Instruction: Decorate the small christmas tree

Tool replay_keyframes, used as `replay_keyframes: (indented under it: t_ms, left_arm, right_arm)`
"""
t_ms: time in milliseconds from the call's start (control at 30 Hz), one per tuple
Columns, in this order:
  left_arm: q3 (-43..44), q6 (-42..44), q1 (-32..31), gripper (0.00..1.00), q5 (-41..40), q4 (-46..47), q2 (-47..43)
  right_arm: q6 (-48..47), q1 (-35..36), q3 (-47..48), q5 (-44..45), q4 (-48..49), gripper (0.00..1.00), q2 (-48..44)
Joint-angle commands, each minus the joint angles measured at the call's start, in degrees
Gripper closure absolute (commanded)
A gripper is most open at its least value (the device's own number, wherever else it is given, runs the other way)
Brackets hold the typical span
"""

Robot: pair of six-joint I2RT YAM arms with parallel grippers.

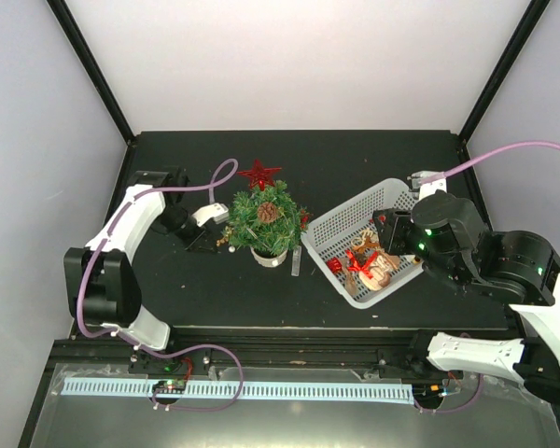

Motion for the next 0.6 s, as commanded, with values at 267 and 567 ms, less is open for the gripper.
replay_keyframes:
  t_ms: [267,567]
  left_arm:
    - [4.74,-1.74,-1.49,0.98,4.22,0.66,1.38]
    - [5.44,-2.91,-1.78,0.98,4.84,1.21,1.72]
  right_arm:
    - [0.38,-0.32,-0.32,2.16,0.22,0.54,0.32]
    - [-0.83,-0.32,-0.53,2.11,1.03,0.54,1.18]
